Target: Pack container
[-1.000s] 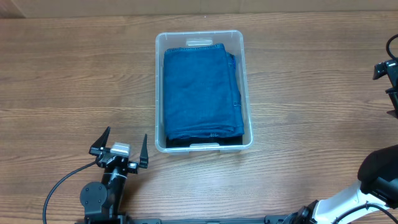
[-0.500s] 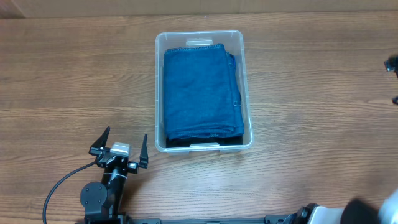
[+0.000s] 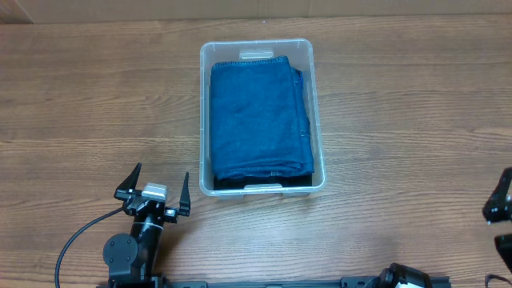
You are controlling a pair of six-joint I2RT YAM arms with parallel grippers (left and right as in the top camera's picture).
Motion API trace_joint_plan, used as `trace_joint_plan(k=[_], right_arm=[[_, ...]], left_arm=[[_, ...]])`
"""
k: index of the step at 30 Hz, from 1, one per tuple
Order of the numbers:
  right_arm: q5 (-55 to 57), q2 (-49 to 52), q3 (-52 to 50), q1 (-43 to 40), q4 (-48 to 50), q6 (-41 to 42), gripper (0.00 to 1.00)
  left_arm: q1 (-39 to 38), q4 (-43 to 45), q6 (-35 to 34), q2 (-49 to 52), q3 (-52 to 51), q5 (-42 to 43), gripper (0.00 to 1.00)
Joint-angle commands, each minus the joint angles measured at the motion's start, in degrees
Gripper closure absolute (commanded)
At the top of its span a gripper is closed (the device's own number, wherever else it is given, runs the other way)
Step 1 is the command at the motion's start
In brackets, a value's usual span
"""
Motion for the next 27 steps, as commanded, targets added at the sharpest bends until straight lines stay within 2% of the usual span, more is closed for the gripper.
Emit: trace_joint_plan(k=[1,5,9,10,16,21,26,27], right_arm=[[-0.24,-0.61,-1.01,3.23,3.13,0.44,0.00],[-0.66,-7.10,-18.73,7.80,17.51,0.44,0.00],[-4.90,-16.61,-42.91,9.38,35.87,-1.73,0.00],[-7.58,-19.71,-50.62,9.88,43.21,-3.52,0.00],[-12.00,-33.81,-80.39,14.01,70.27,-5.95,0.00],[-11.63,-41.18,-93.70,17.29,81.85,-13.81,0.00],[-6.64,-45.83,-101.66,17.29,86.33,-14.29,0.00],[-6.60,-47.50,-104.91,17.29,90.16,-15.74,0.00]], left_arm=[[0.31,-0.02,-0.61,-0.61,-0.20,-0.74,0.00],[0.31,-0.02,-0.61,-0.61,-0.20,-0.74,0.00],[0.31,-0.02,-0.61,-0.61,-0.20,-0.74,0.00],[0.31,-0.02,-0.61,-0.61,-0.20,-0.72,0.00],[0.31,-0.02,-0.61,-0.61,-0.20,-0.72,0.00],[0.31,-0.02,-0.61,-0.61,-0.20,-0.74,0.00],[0.31,-0.02,-0.61,-0.61,-0.20,-0.74,0.00],[0.31,-0.02,-0.61,-0.61,-0.20,-0.72,0.00]])
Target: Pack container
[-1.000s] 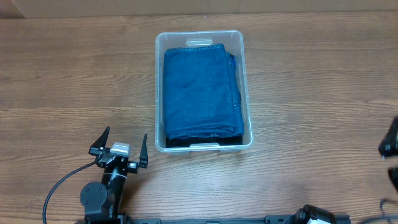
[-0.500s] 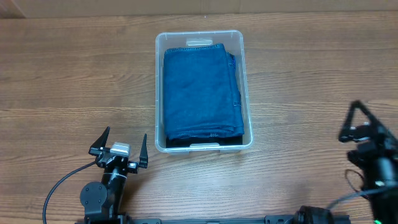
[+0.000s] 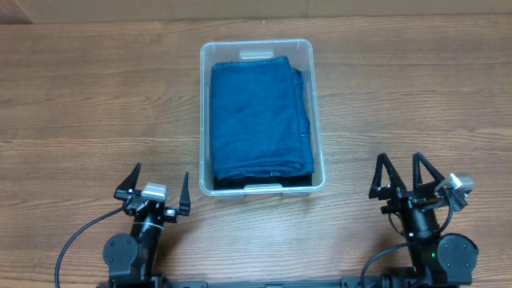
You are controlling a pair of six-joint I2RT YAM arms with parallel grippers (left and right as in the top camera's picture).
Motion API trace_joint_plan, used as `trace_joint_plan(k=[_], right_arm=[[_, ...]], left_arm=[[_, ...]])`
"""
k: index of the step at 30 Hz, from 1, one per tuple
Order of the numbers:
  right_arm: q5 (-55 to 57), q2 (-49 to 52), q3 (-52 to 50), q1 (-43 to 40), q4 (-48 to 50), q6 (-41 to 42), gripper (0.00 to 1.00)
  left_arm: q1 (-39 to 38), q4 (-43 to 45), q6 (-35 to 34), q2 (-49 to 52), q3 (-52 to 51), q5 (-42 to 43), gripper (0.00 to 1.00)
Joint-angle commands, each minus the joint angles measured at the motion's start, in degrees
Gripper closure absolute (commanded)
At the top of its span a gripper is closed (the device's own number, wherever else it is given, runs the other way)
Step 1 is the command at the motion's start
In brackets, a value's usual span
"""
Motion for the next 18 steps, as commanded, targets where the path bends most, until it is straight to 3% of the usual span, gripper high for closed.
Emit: trace_joint_plan(k=[1,10,18], right_arm=[[2.29,-3.21,-5.73,0.28,6.78,-2.75,0.00],[2.34,-4.00,-14.14,0.28,19.61,-7.23,0.00],[3.45,-4.00,-14.14,0.28,14.40,-11.74,0.00]], left_arm=[[0.31,0.00,-0.61,-0.59,-0.20,-0.52,0.00],[0.31,0.00,-0.61,-0.59,-0.20,-0.52,0.00],[0.31,0.00,-0.61,-0.59,-0.20,-0.52,0.00]])
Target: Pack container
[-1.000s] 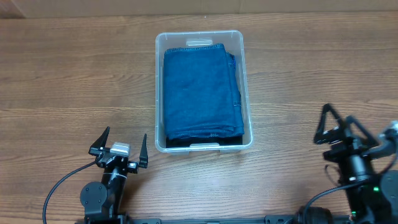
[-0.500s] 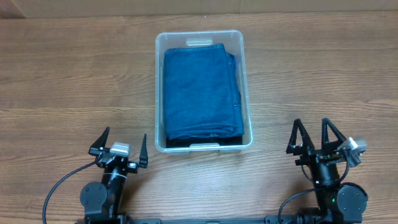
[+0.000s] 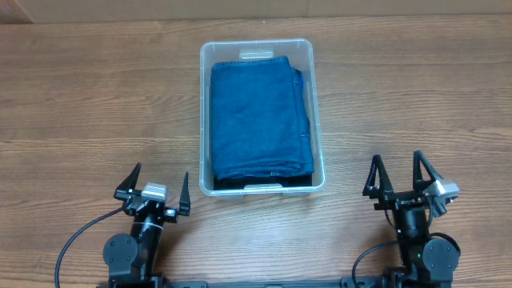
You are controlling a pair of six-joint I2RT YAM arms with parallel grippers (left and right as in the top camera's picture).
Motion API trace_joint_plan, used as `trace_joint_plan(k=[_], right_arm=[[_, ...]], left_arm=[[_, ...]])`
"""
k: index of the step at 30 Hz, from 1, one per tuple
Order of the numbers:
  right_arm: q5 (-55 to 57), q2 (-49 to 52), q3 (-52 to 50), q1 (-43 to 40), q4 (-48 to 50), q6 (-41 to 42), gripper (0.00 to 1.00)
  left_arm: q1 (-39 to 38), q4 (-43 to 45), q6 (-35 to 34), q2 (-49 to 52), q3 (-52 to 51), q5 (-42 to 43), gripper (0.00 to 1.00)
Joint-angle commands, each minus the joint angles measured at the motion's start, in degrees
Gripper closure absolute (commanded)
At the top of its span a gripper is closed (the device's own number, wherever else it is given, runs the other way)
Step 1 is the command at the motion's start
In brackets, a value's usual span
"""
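Observation:
A clear plastic container (image 3: 262, 50) stands on the table at the centre, a little toward the far side. Folded blue cloth (image 3: 256, 116) fills it, lying on something dark that shows at the near end. My left gripper (image 3: 154, 185) is open near the front edge, left of the container, with nothing between its fingers. My right gripper (image 3: 398, 174) is open near the front edge, right of the container, also with nothing in it. Both sit apart from the container.
The wooden table (image 3: 88, 88) spreads to both sides of the container. A black cable (image 3: 76, 240) loops by the left arm's base. A strip of cardboard-coloured surface runs along the far edge.
My right gripper has shifted slightly left and turned a little at the front right. The left gripper, the container and the cloth have not moved.
At first my right arm was barely in view at the right edge, with the cloth in the container and the left gripper open at the front left. Then the right gripper stood open at the front right, and now it rests there slightly further left.

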Motion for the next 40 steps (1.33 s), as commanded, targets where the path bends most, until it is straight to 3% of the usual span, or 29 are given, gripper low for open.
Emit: trace_joint_plan(k=[1,5,40], right_arm=[[1.84,-0.68,-0.63,0.28,-3.98,-1.66,0.00],[2.47,-0.68,-0.61,0.28,-11.32,-5.33,0.00],[2.84,-0.68,-0.61,0.28,-11.28,-6.14,0.00]], left_arm=[[0.31,0.02,-0.61,-0.61,-0.20,-0.52,0.00],[0.31,0.02,-0.61,-0.61,-0.20,-0.50,0.00],[0.31,0.04,-0.61,-0.61,-0.20,-0.50,0.00]])
